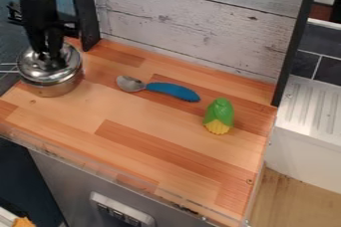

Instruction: Put the lid on the silver pot

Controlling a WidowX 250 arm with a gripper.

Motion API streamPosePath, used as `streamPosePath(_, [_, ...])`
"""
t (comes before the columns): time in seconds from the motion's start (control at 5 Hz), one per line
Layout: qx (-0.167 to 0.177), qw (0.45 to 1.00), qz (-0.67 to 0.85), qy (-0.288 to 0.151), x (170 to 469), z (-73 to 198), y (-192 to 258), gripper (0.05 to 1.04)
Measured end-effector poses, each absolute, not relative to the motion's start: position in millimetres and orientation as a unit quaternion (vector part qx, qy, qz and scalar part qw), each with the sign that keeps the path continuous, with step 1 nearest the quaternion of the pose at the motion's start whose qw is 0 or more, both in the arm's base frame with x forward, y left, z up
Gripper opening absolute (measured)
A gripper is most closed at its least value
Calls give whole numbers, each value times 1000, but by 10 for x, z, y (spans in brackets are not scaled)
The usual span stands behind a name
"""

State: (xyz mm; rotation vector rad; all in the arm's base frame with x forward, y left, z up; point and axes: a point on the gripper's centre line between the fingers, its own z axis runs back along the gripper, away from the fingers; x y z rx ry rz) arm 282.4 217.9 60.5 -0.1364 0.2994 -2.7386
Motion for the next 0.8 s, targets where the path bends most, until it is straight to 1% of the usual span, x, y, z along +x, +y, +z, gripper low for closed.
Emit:
streamPosePath(0.2, [-59, 196, -974, 100, 2849, 510, 2265, 279])
streamPosePath(0.4, [-66, 194, -975, 89, 2860, 433, 2255, 279])
streamPosePath(0.6, [-70, 193, -975, 84, 2882, 410, 2259, 279])
streamPosePath(0.8, [-60, 186, -979, 64, 2914, 410, 2266, 338])
